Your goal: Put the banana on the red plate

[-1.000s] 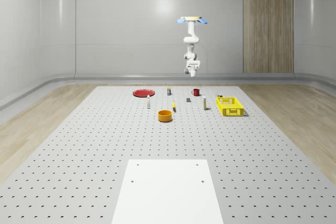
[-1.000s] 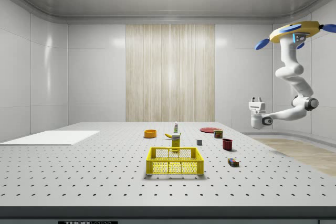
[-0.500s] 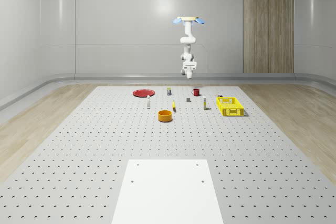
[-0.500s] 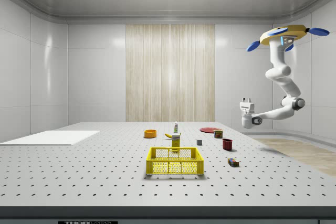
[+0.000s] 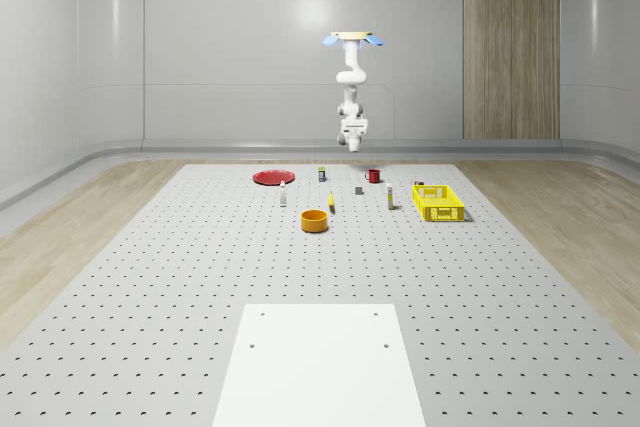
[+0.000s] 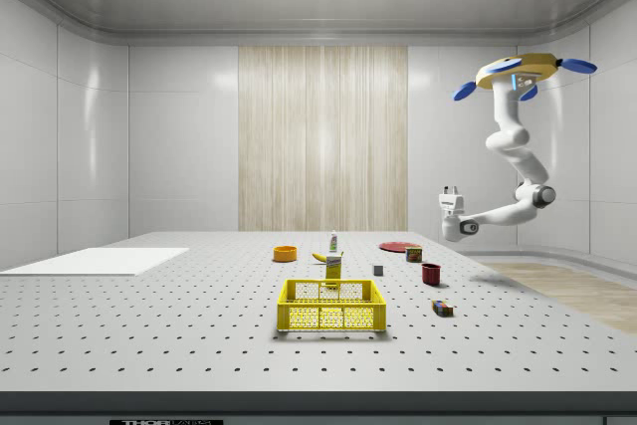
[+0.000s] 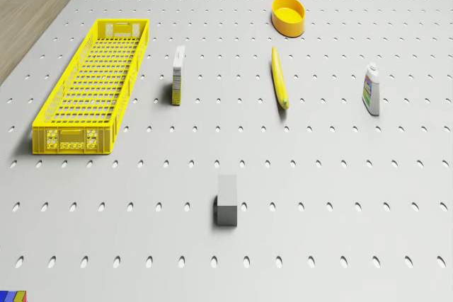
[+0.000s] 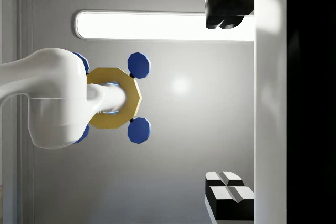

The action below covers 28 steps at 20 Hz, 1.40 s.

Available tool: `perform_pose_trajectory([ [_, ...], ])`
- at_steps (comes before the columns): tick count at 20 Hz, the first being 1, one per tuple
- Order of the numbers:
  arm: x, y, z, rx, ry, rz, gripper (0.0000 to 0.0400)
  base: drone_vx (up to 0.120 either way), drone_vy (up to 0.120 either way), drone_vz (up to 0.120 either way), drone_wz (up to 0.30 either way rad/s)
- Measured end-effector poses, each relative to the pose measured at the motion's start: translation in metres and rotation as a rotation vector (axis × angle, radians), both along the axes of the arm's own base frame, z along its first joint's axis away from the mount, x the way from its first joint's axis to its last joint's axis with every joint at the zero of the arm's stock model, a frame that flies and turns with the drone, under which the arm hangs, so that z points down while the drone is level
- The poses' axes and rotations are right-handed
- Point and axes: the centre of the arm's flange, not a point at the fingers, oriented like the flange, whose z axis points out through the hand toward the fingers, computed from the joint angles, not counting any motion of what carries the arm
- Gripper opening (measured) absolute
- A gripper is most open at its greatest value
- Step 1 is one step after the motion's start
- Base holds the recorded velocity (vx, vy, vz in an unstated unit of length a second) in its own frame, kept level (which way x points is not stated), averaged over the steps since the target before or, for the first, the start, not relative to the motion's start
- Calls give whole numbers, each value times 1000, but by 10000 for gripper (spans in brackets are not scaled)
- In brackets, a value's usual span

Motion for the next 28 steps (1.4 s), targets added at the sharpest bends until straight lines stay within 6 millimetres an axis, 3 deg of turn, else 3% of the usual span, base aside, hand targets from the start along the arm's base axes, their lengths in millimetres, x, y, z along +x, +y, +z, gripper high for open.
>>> perform_pose_trajectory([
  [19,-1,5,0,-54,-14,-1,400,120,-120,0,0],
  [28,-2,25,-3,-256,-21,-6,400,120,-120,0,0],
])
